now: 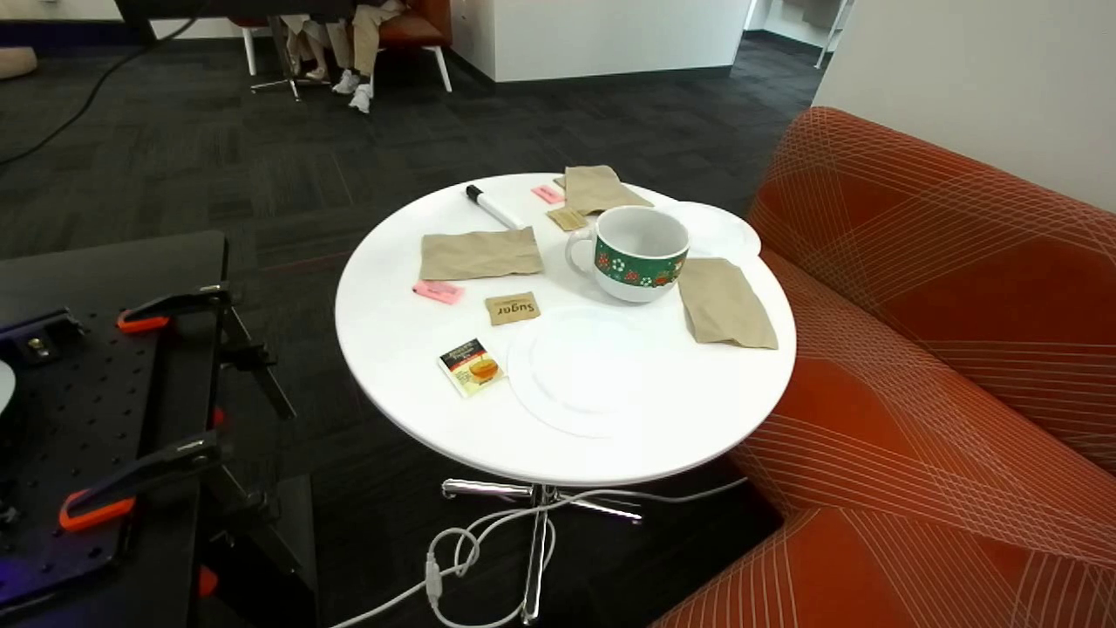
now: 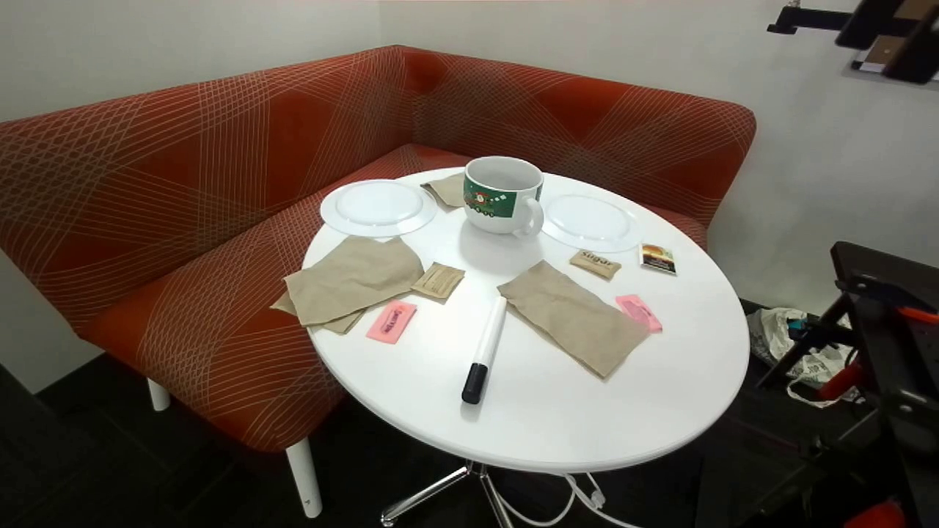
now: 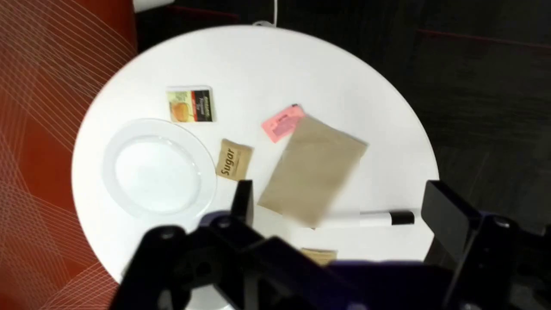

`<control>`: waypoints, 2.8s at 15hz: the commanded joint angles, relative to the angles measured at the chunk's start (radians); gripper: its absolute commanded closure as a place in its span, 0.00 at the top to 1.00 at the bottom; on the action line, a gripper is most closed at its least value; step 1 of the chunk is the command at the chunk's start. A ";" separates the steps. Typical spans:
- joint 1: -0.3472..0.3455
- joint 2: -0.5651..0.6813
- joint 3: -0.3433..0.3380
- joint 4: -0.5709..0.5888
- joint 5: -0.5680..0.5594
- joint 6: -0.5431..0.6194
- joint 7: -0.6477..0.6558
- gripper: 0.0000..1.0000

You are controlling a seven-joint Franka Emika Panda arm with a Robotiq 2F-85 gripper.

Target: Pick up the pen from the table and put it in the mug cup.

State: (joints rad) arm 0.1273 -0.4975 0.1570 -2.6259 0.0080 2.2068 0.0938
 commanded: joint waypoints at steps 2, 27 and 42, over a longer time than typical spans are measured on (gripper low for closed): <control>0.029 0.199 0.048 0.081 0.099 0.187 0.141 1.00; 0.217 0.932 -0.124 0.513 -0.131 0.491 1.268 1.00; 0.212 1.177 -0.154 0.729 -0.006 0.451 1.261 1.00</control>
State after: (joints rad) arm 0.3326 0.6447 0.0121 -1.9477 -0.0301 2.6893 1.3615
